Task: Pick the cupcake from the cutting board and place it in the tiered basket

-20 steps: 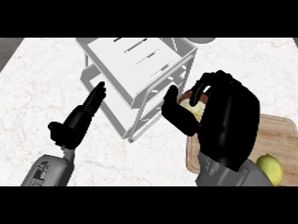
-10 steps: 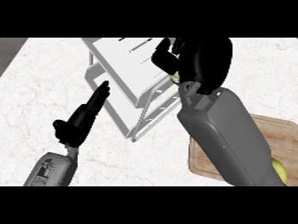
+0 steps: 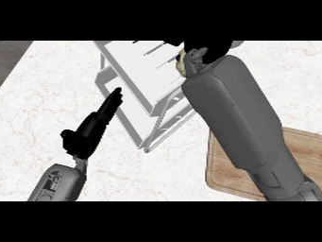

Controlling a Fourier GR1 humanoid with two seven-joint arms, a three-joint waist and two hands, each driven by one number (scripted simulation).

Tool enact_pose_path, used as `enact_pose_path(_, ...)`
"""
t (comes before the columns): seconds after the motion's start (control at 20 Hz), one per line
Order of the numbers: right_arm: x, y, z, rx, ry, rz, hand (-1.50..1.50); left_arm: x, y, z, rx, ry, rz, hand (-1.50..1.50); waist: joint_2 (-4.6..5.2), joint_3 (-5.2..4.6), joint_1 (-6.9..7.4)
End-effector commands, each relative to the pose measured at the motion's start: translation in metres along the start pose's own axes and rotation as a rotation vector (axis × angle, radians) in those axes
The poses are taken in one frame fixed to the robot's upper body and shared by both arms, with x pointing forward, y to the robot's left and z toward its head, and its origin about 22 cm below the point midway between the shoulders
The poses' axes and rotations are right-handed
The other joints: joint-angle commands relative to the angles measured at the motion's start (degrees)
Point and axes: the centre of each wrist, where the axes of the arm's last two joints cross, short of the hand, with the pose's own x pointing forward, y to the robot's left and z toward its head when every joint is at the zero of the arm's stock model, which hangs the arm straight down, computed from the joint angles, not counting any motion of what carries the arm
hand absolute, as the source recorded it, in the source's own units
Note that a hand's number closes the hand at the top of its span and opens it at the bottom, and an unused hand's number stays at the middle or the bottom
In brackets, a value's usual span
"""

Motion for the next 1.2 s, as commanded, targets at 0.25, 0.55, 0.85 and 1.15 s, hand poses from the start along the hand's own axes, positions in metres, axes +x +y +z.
enact_pose_path(0.25,-0.004,0.0,-0.029,0.089,0.361,-0.41,-1.5,-0.006,-0.006,-0.005,0.004,0.029,-0.004,0.0,0.61,-0.03,0.17)
enact_pose_path(0.55,0.012,0.013,-0.022,-0.065,0.294,-0.491,-1.5,-0.014,0.006,0.011,0.02,0.061,0.004,0.0,-0.74,-0.15,-2.15)
enact_pose_path(0.85,0.011,0.018,-0.033,-0.326,0.251,-0.433,-1.5,-0.026,0.03,0.03,0.119,0.113,0.013,0.0,-2.22,-0.31,-7.05)
enact_pose_path(1.15,0.0,-0.005,-0.034,-0.502,0.177,-0.529,-1.5,-0.029,0.034,0.038,0.171,0.121,0.01,0.0,-2.93,-0.05,-10.77)
